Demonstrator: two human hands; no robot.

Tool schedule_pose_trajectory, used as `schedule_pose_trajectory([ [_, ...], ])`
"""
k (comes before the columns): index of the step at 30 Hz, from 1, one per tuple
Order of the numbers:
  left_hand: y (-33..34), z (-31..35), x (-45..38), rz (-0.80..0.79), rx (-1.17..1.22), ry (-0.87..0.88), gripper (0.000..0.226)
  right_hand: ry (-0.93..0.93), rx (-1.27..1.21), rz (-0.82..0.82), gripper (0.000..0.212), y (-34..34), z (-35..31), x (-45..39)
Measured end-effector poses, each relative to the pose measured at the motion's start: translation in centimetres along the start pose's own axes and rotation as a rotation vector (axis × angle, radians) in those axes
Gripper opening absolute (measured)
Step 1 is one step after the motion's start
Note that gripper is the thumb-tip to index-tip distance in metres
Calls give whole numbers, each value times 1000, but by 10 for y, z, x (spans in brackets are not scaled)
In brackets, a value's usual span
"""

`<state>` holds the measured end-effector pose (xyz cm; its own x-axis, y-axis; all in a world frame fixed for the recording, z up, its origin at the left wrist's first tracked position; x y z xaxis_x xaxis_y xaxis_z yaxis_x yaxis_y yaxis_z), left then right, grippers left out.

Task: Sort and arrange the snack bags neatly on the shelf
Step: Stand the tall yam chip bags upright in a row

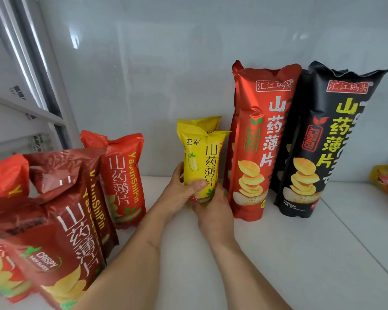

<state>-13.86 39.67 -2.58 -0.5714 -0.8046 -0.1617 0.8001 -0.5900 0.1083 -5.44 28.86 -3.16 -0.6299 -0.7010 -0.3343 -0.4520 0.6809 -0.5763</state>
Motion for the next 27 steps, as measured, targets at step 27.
schedule_pose_trajectory([
  [27,-12,22,92,331,-651,-5,53,-121,380,-170,40,-17,-8,46],
])
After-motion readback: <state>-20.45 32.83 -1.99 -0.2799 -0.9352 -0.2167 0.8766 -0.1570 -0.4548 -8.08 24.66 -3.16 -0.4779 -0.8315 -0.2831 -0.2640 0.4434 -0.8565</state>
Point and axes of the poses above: each hand's wrist, its own x-axis away from the middle knuckle, its own y-axis out of the palm, z = x × y, the point moved 8 cm from there along -x, towards the middle knuckle, and after that the axes turned 9 degrees about x, right-handed, at the moved point
